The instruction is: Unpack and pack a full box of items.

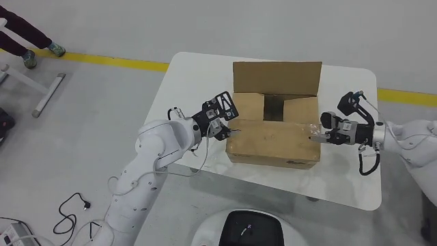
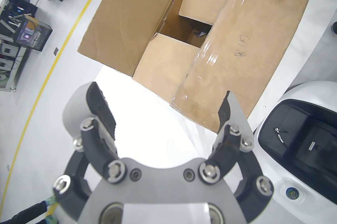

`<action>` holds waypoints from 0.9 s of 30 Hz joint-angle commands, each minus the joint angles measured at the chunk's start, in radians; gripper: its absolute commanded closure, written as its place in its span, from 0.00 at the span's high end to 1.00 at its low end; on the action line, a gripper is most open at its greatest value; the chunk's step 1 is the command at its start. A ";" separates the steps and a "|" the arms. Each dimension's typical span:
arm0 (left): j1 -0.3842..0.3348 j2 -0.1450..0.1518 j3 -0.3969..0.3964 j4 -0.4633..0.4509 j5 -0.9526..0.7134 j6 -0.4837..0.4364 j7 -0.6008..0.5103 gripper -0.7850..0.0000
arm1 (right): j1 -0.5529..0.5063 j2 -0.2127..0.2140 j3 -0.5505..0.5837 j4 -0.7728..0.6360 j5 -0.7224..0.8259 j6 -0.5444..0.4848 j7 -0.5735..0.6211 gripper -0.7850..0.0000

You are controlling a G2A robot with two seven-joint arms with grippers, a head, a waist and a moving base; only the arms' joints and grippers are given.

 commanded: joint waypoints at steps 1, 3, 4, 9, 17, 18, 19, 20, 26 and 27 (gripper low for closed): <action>0.000 0.000 0.000 0.000 0.000 0.000 0.000 1.00 | 0.009 -0.015 -0.010 0.025 0.011 -0.014 0.013 0.93; 0.000 0.000 0.000 0.000 0.000 0.000 0.000 1.00 | 0.015 -0.029 -0.021 0.051 0.027 -0.027 0.027 0.89; 0.000 0.000 0.000 0.000 0.000 0.000 0.000 1.00 | 0.018 -0.036 -0.026 0.064 0.035 -0.034 0.035 0.90; 0.000 0.000 0.000 0.000 0.000 0.000 0.000 1.00 | 0.032 -0.067 -0.042 0.120 0.087 -0.079 0.071 0.83; 0.000 0.000 0.000 0.000 0.000 0.000 0.000 1.00 | 0.041 -0.097 -0.050 0.161 0.191 -0.141 0.123 0.81; 0.000 0.000 0.000 0.000 0.000 0.000 0.000 1.00 | 0.041 -0.098 -0.047 0.159 0.207 -0.141 0.132 0.82; 0.000 0.000 0.000 0.000 0.000 0.000 0.000 1.00 | 0.039 -0.098 -0.046 0.155 0.222 -0.141 0.139 0.82; 0.000 0.000 0.000 0.000 0.000 0.000 0.000 1.00 | 0.038 -0.098 -0.050 0.146 0.227 -0.141 0.139 0.82; 0.000 0.000 0.000 0.000 0.000 0.000 0.000 1.00 | 0.046 -0.092 -0.083 0.137 0.240 -0.141 0.139 0.83; 0.000 0.000 0.000 0.000 0.000 0.000 0.000 1.00 | 0.050 -0.091 -0.084 0.144 0.240 -0.141 0.139 0.82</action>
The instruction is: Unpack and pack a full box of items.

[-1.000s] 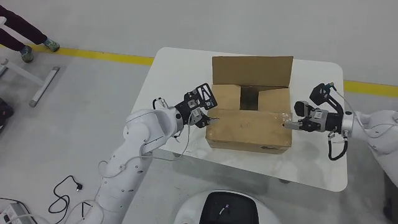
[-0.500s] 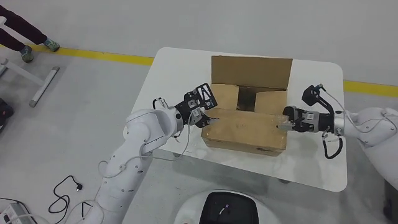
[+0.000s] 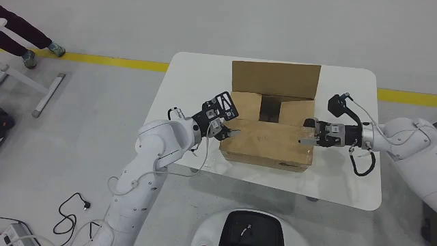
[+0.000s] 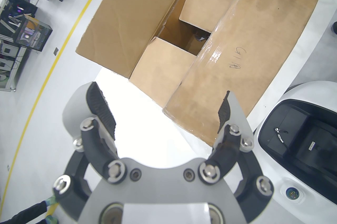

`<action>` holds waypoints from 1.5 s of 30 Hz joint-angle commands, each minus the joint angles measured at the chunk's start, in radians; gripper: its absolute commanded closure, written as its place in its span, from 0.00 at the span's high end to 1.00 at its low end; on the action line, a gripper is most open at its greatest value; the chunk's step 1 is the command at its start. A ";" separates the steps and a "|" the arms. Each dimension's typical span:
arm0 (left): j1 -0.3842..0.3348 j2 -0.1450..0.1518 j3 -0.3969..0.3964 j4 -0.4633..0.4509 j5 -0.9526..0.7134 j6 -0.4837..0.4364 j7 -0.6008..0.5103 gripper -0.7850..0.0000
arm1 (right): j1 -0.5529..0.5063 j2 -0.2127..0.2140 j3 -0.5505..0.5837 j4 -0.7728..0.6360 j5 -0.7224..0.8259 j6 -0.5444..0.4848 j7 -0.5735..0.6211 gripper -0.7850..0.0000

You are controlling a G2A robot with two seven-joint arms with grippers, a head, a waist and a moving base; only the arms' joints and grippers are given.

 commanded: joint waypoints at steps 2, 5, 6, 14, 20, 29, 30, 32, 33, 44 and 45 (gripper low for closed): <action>0.000 0.000 0.000 0.000 0.000 0.000 0.000 1.00 | 0.005 0.002 -0.004 0.010 0.012 0.000 0.000 0.83; 0.000 0.000 0.000 0.000 0.000 0.000 0.000 1.00 | 0.010 0.007 -0.002 0.021 0.021 0.000 0.000 0.89; 0.000 0.000 0.000 0.000 0.000 0.000 0.000 1.00 | 0.013 0.008 0.001 0.029 0.021 0.000 0.000 0.91; 0.000 0.000 0.000 0.000 0.000 0.000 0.000 1.00 | 0.030 -0.002 -0.008 0.071 -0.006 0.000 0.000 0.95; 0.000 0.000 0.000 0.000 0.000 0.000 0.000 1.00 | 0.051 -0.034 -0.054 0.095 -0.018 0.007 0.007 0.93; 0.000 0.000 0.000 0.000 0.000 0.000 0.000 1.00 | 0.080 -0.061 -0.132 0.111 0.019 0.000 0.000 0.90; 0.000 0.000 0.000 0.000 0.000 0.000 0.000 1.00 | 0.086 -0.061 -0.139 0.110 0.023 0.000 0.000 0.90; 0.000 0.000 0.000 0.000 0.000 0.000 0.000 1.00 | 0.098 -0.058 -0.142 0.103 0.038 0.000 0.000 0.91; 0.000 0.000 0.000 0.000 0.000 0.000 0.000 1.00 | 0.100 -0.055 -0.143 0.091 0.048 0.000 0.000 0.91; 0.000 0.000 0.000 0.000 0.000 0.000 0.000 1.00 | 0.121 -0.054 -0.208 0.084 0.072 0.000 0.000 0.89; 0.000 0.000 0.000 0.000 0.000 0.000 0.000 1.00 | 0.123 -0.056 -0.212 0.087 0.076 0.000 0.000 0.89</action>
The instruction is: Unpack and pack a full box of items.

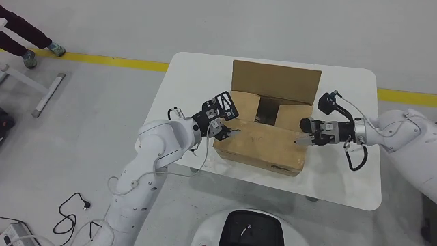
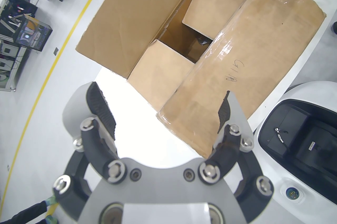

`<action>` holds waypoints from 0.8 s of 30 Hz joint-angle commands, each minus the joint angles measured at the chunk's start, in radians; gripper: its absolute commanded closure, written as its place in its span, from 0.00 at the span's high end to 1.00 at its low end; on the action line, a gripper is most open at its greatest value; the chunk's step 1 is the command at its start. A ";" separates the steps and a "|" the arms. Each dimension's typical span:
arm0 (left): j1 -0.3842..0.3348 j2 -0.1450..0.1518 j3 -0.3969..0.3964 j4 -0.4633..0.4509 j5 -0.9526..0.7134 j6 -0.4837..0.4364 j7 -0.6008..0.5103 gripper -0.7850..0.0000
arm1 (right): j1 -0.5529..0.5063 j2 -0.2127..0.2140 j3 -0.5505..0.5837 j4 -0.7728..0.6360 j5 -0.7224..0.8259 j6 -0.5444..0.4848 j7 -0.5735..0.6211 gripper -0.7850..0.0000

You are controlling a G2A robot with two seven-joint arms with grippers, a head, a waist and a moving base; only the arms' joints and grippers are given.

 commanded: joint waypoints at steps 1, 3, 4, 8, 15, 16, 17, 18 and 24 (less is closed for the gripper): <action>0.000 0.000 0.000 0.000 0.000 0.000 0.000 1.00 | 0.004 -0.006 -0.014 0.011 0.012 0.000 0.000 0.89; 0.000 0.000 0.000 0.000 0.000 0.000 0.000 1.00 | 0.008 -0.012 -0.030 0.007 0.022 0.000 0.000 0.88; 0.000 0.000 0.000 0.000 0.000 0.000 0.000 1.00 | 0.012 -0.015 -0.040 0.007 0.022 0.000 0.000 0.88; 0.000 0.000 0.000 0.000 0.000 0.000 0.000 1.00 | 0.010 -0.019 -0.044 -0.004 0.029 0.006 0.006 0.89; 0.000 0.000 0.000 0.000 0.000 0.000 0.000 1.00 | 0.003 -0.008 -0.044 -0.043 0.032 0.039 0.040 0.86; 0.000 0.000 0.000 0.000 0.000 0.000 0.000 1.00 | 0.001 -0.005 -0.044 -0.050 0.037 0.041 0.041 0.84; 0.000 0.000 0.000 0.000 0.000 0.000 0.000 1.00 | 0.000 -0.002 -0.044 -0.058 0.036 0.045 0.046 0.84; 0.000 0.000 0.000 0.000 0.000 0.000 0.000 1.00 | 0.001 0.001 -0.044 -0.065 0.029 0.051 0.052 0.84; 0.000 0.000 0.000 0.000 0.000 0.000 0.000 1.00 | -0.004 0.021 -0.044 -0.091 0.015 0.045 0.045 0.47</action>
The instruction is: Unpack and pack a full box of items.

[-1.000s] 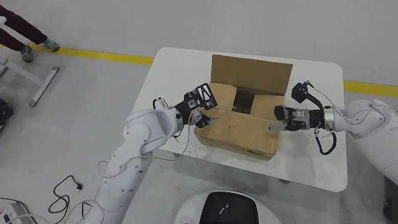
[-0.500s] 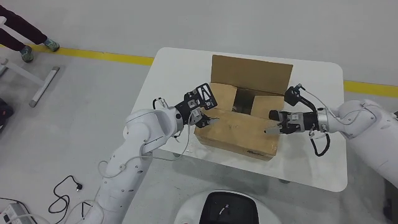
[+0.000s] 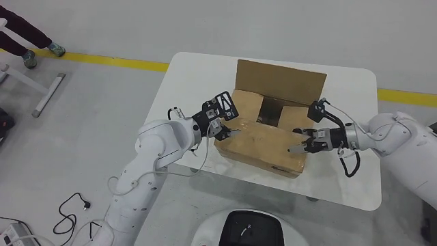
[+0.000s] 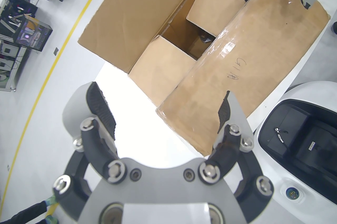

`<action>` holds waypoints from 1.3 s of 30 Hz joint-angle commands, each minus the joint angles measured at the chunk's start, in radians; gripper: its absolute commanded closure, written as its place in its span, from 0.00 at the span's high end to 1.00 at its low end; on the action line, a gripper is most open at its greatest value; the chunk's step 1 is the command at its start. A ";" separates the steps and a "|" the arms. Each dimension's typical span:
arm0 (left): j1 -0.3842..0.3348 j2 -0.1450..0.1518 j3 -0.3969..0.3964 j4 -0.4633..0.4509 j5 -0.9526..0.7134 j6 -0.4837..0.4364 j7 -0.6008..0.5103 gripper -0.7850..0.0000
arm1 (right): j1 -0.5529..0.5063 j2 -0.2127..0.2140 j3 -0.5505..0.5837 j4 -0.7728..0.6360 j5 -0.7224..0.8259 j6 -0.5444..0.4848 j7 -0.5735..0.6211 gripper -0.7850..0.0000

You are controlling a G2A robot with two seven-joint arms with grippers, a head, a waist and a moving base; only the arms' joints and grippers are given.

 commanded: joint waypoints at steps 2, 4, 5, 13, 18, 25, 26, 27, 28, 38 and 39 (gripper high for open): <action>0.000 0.000 0.000 0.000 0.000 0.000 0.000 1.00 | -0.001 0.010 0.000 -0.016 -0.003 -0.003 -0.003 0.33; 0.000 0.000 0.000 0.000 0.000 0.000 0.000 1.00 | -0.001 0.016 0.000 -0.024 -0.004 -0.004 -0.004 0.28; 0.000 0.000 0.000 0.000 0.000 0.000 0.000 1.00 | -0.002 0.019 0.000 -0.031 -0.006 -0.004 -0.005 0.24; 0.008 0.001 -0.005 -0.002 -0.019 0.053 0.027 1.00 | 0.025 0.035 0.000 -0.043 -0.077 -0.043 -0.043 0.00; -0.006 0.004 -0.024 -0.020 -0.078 0.096 0.015 1.00 | 0.063 0.048 0.032 -0.064 -0.139 -0.045 -0.054 0.00; -0.019 0.010 -0.035 -0.037 -0.128 0.123 0.005 1.00 | 0.046 0.081 0.123 -0.152 -0.509 -0.033 -0.254 0.00; -0.018 0.011 -0.034 -0.040 -0.136 0.124 0.006 1.00 | 0.034 0.086 0.133 -0.170 -0.573 -0.010 -0.282 0.00; -0.017 0.012 -0.035 -0.042 -0.142 0.125 0.007 1.00 | 0.024 0.092 0.142 -0.193 -0.646 0.030 -0.305 0.00; -0.016 0.013 -0.035 -0.045 -0.146 0.124 0.008 1.00 | 0.005 0.097 0.149 -0.217 -0.697 0.065 -0.333 0.00; -0.010 0.017 -0.035 -0.053 -0.153 0.129 0.009 1.00 | -0.020 0.106 0.165 -0.245 -0.759 0.106 -0.378 0.00; -0.010 0.017 -0.035 -0.053 -0.153 0.129 0.009 1.00 | -0.020 0.106 0.165 -0.245 -0.759 0.106 -0.378 0.00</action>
